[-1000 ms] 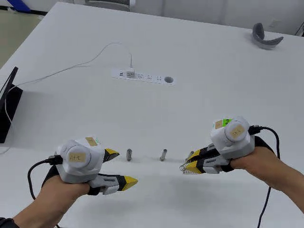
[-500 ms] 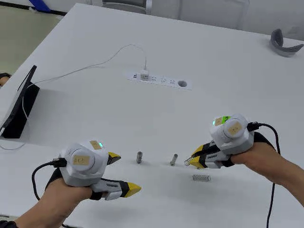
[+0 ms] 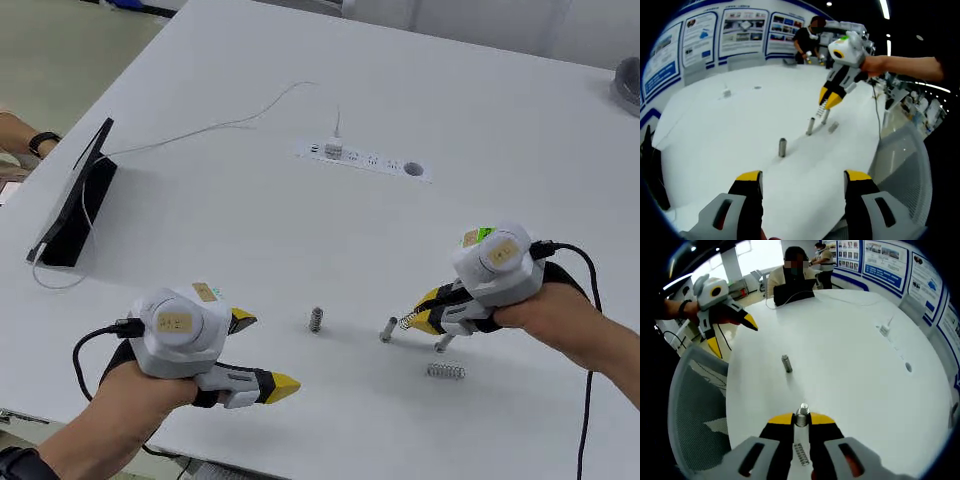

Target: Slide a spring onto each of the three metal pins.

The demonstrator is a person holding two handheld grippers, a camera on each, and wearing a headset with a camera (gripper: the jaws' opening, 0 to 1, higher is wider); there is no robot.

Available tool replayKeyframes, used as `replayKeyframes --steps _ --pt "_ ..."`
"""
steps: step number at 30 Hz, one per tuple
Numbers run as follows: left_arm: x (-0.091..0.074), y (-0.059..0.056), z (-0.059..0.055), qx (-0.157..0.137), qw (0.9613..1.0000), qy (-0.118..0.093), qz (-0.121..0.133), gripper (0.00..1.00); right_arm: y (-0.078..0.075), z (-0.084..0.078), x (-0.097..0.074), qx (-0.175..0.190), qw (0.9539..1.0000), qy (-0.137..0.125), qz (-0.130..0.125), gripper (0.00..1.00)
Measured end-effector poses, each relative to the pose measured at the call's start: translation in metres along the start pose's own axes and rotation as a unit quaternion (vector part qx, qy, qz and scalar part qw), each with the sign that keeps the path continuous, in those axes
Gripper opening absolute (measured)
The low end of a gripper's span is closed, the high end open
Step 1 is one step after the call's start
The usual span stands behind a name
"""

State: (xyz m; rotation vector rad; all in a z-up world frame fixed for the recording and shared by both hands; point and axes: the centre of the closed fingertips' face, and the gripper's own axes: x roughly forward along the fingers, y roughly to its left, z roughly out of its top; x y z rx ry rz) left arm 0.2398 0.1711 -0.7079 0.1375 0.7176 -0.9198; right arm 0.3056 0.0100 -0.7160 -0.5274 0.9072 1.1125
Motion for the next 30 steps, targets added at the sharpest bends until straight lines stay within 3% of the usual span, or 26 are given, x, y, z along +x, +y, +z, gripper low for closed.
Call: replayKeyframes --steps 30 --pt "-0.008 0.006 -0.001 -0.007 0.9999 -0.002 0.008 0.67 -0.002 0.004 0.029 -0.028 0.999 0.034 0.008 0.12"
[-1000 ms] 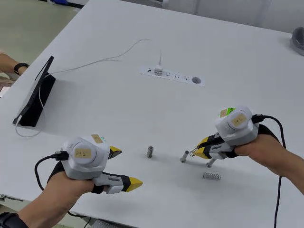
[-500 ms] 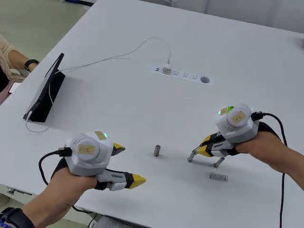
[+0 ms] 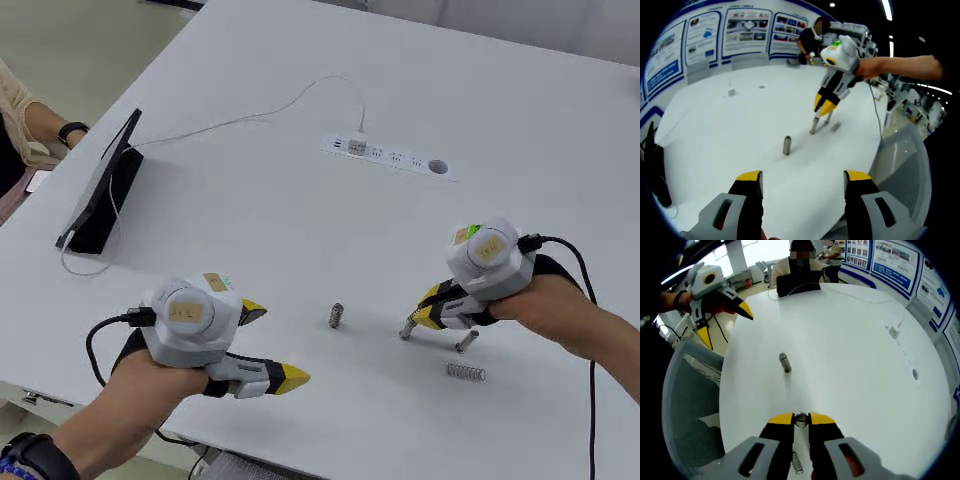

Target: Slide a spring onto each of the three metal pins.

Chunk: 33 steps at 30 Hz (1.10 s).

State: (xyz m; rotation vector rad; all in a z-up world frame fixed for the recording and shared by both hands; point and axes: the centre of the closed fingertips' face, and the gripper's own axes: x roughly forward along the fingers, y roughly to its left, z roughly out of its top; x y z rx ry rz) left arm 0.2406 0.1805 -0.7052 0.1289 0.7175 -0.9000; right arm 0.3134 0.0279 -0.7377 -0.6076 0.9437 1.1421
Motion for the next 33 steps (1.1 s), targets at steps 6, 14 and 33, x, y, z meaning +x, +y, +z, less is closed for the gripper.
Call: replayKeyframes --steps 6,14,33 --pt "0.0 0.002 0.0 0.001 1.0 0.001 0.002 0.66 0.0 -0.004 0.008 -0.011 0.9999 0.012 0.0 0.12" --pt "-0.002 0.004 0.001 0.001 1.0 0.001 0.005 0.66 -0.001 -0.009 0.017 -0.024 0.9994 0.023 0.0 0.12" --pt "0.003 0.001 0.0 -0.001 1.0 0.005 0.003 0.66 0.0 -0.019 0.036 -0.018 0.9995 0.027 -0.001 0.13"
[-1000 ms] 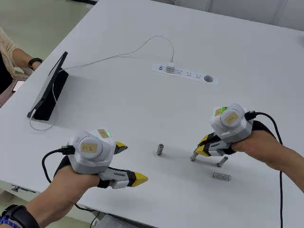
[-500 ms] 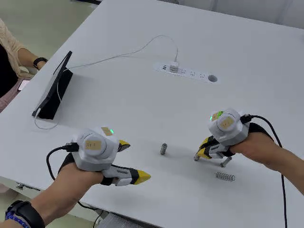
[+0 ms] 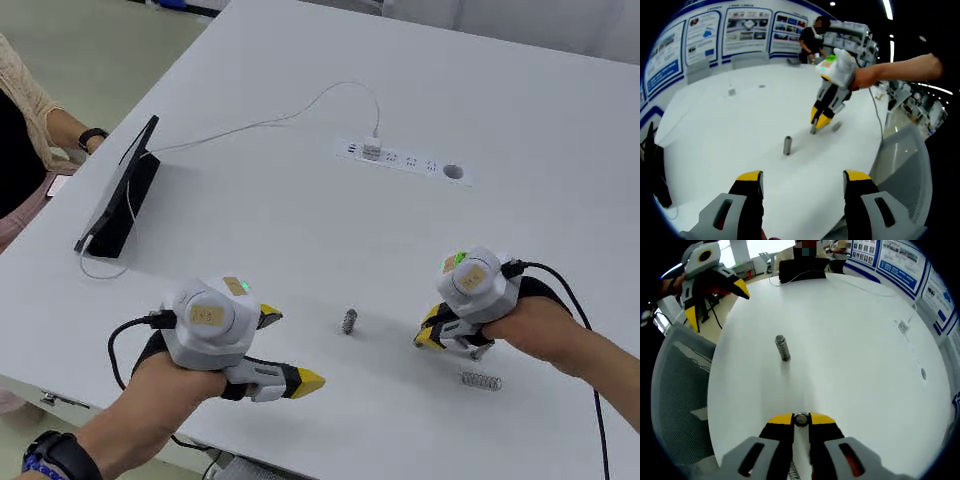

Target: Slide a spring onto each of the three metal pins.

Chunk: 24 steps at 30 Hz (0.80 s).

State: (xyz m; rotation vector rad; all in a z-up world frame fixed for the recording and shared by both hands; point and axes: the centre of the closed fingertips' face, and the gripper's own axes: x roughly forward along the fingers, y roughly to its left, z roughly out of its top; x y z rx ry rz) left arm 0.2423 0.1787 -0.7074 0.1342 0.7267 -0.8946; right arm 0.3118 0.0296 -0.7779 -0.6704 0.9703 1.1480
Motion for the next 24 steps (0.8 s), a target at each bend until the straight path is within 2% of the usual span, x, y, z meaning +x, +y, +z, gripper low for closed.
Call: replayKeyframes --steps 4,8,14,24 --pt "0.001 -0.001 0.0 0.0 1.0 0.0 -0.001 0.66 -0.002 -0.001 -0.002 0.002 1.0 -0.002 -0.005 0.14" --pt "0.002 -0.003 0.001 0.001 1.0 0.0 -0.002 0.66 0.001 -0.002 -0.004 0.014 0.9998 -0.011 0.004 0.24" --pt "0.003 -0.005 0.002 0.002 1.0 -0.001 -0.004 0.66 0.0 -0.005 -0.009 0.027 0.9994 -0.021 -0.002 0.35" --pt "0.003 -0.008 0.005 0.004 1.0 -0.002 -0.005 0.67 0.003 -0.011 -0.02 0.062 0.9971 -0.043 -0.012 0.45"
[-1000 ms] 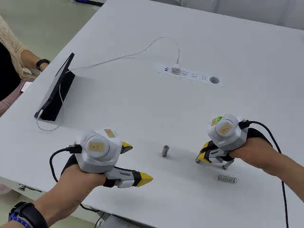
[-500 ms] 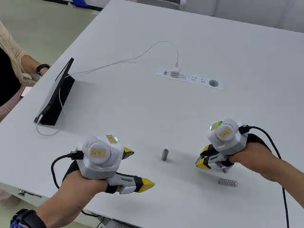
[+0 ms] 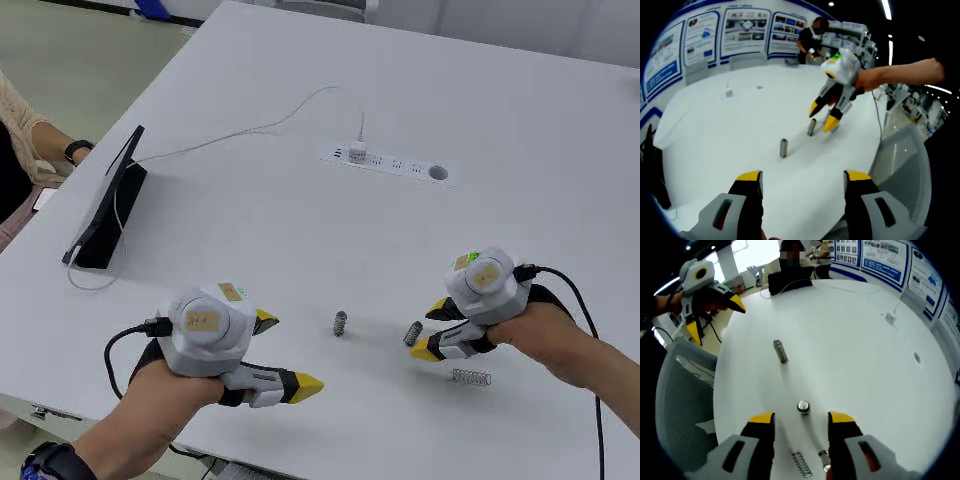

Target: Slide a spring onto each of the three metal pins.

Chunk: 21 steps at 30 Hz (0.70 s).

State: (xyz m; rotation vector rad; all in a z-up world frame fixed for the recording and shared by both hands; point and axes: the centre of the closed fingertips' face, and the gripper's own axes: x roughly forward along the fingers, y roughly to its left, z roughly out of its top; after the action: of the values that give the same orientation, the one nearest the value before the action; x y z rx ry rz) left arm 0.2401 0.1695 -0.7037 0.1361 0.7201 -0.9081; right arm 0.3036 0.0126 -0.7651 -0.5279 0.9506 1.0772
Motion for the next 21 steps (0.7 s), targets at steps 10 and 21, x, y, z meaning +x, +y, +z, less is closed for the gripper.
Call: replayKeyframes --steps 10,21 --pt "0.001 -0.001 0.005 0.004 1.0 -0.003 -0.002 0.67 0.001 -0.004 -0.014 0.052 0.9974 -0.037 -0.033 0.62" --pt "0.007 -0.006 0.011 0.011 0.9999 -0.005 -0.008 0.67 0.006 -0.005 -0.033 0.107 0.9886 -0.093 -0.051 0.7"
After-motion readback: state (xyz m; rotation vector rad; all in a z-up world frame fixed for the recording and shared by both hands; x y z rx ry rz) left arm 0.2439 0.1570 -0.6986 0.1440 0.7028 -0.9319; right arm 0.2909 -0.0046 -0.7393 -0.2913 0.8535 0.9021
